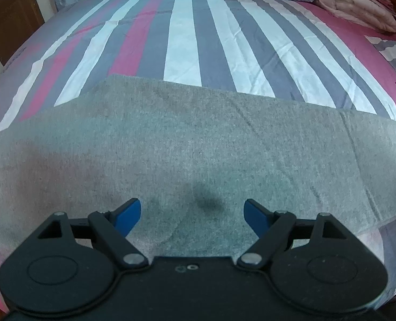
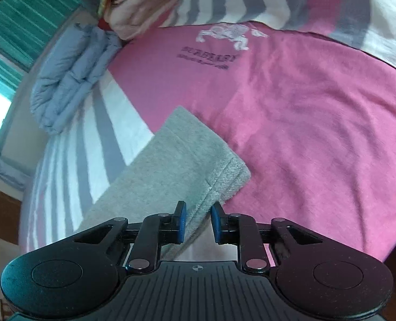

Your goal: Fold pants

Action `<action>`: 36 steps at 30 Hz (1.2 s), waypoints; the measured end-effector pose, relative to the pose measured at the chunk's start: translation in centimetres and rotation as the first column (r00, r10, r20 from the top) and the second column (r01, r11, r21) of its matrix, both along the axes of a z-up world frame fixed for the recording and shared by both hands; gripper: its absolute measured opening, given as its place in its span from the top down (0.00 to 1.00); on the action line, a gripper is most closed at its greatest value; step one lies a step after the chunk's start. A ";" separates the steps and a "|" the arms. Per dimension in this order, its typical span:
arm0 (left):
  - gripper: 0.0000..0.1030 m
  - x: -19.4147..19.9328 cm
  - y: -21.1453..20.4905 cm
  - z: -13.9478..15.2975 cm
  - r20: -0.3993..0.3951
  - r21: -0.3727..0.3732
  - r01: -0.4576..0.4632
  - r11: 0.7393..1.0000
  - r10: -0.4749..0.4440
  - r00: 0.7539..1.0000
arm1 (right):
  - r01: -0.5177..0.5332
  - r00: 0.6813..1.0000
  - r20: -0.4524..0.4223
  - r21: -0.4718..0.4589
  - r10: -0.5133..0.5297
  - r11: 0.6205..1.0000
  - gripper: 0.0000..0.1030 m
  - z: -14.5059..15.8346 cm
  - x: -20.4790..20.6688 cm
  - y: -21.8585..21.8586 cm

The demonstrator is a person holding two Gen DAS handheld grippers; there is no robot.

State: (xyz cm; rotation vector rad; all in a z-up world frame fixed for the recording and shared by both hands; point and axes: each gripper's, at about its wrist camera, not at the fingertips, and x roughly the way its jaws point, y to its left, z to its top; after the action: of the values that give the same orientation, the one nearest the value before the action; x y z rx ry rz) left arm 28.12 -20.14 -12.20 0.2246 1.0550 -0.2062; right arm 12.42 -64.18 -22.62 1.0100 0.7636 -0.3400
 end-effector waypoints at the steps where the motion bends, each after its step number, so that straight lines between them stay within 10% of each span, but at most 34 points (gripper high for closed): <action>1: 0.26 0.0 0.0 0.0 -0.001 -0.001 -0.001 1.000 0.001 1.000 | 0.004 1.000 0.005 0.005 -0.004 1.000 0.79 0.1 -0.1 0.0; 16: 0.25 0.5 0.4 -0.5 -0.015 -0.013 -0.026 1.000 0.025 1.000 | 0.039 0.999 0.031 0.139 -0.043 0.990 0.80 -2.9 4.0 -0.1; 18: 0.25 0.5 0.6 -0.4 -0.009 -0.015 -0.029 0.999 0.028 1.000 | 0.049 0.998 0.028 0.151 -0.054 0.987 0.93 -2.8 5.0 0.1; 21: 0.25 0.7 0.9 -0.4 -0.006 -0.007 -0.038 0.999 0.038 0.999 | 0.027 0.989 0.144 0.112 -0.043 0.993 0.95 1.1 7.7 0.8; 26: 0.19 0.9 1.7 0.2 0.029 -0.019 -0.067 0.998 0.068 0.997 | 0.011 0.854 0.517 -0.121 0.054 0.993 0.95 13.3 8.9 3.0; 36: 0.21 0.4 1.5 -1.7 -0.010 0.015 -0.052 0.999 0.052 0.999 | 0.076 0.988 0.143 -0.127 -0.058 0.989 0.95 1.0 4.9 1.6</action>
State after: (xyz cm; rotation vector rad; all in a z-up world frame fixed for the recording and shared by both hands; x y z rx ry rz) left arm 28.56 -18.59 -13.93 0.2098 1.0720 -0.1530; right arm 17.29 -62.61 -21.62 0.9257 0.5747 -0.3696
